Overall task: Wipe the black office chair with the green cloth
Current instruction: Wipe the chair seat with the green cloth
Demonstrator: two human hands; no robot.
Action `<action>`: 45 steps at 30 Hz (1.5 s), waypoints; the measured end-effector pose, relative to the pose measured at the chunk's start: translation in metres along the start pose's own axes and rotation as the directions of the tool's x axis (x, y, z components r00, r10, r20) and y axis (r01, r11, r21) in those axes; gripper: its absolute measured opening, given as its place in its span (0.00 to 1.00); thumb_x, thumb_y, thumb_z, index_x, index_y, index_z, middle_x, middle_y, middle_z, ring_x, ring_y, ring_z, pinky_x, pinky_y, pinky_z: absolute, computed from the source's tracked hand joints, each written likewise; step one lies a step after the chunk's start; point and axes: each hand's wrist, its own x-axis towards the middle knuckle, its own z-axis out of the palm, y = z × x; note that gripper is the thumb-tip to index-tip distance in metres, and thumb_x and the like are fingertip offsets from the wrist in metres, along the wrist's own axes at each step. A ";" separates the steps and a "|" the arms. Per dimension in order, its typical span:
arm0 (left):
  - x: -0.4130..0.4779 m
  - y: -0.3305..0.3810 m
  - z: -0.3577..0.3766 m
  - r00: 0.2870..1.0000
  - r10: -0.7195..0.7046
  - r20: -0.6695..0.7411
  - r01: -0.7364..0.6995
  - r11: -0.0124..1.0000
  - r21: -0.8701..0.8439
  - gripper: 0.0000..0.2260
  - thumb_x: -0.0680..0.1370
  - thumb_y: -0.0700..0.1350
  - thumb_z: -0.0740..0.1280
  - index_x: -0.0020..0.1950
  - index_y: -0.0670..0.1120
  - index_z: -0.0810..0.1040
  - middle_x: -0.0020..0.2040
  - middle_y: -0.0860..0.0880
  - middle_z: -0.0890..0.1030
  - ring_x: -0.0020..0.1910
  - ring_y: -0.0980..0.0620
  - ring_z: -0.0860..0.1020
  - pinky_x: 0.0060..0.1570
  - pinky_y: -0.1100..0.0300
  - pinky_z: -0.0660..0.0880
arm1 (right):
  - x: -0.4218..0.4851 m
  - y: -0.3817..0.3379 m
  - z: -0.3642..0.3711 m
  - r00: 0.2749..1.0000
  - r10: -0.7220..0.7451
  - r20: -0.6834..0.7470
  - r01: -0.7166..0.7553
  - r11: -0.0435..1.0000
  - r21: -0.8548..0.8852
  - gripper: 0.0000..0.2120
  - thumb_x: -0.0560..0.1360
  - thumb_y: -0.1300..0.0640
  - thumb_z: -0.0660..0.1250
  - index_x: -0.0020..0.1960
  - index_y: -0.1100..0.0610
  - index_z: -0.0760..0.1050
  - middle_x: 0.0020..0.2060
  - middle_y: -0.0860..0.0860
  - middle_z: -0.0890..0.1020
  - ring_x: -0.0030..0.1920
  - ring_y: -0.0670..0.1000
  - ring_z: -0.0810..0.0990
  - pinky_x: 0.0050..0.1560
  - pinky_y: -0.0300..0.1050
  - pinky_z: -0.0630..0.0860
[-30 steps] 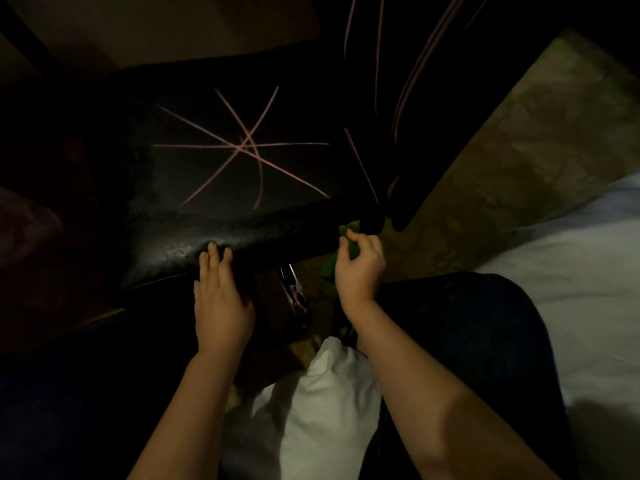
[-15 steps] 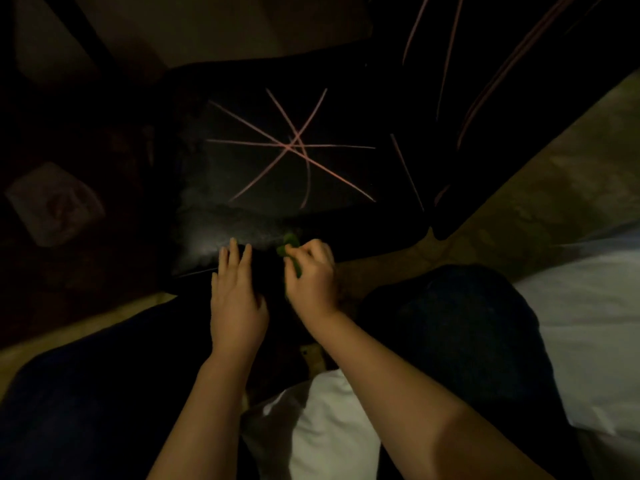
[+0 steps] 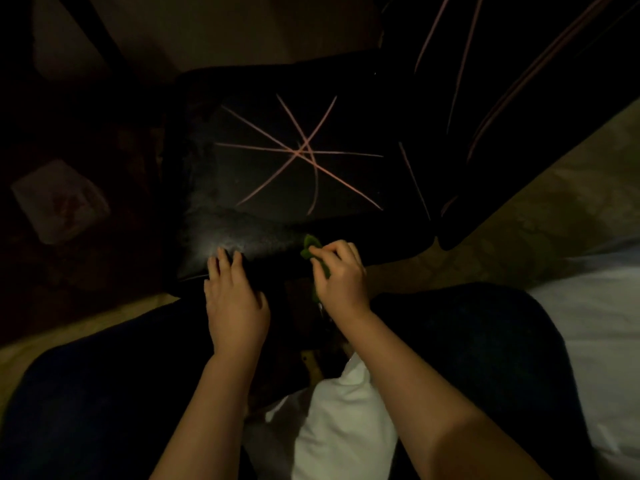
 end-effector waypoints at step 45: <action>0.123 0.110 0.062 0.844 0.537 -0.005 -0.534 0.840 0.099 0.27 0.79 0.53 0.53 0.75 0.40 0.66 0.76 0.41 0.65 0.76 0.43 0.60 0.76 0.48 0.54 | 0.056 0.109 -0.049 0.913 0.378 -0.154 -0.404 0.893 -0.200 0.15 0.79 0.62 0.62 0.65 0.61 0.76 0.65 0.55 0.77 0.67 0.55 0.73 0.61 0.49 0.73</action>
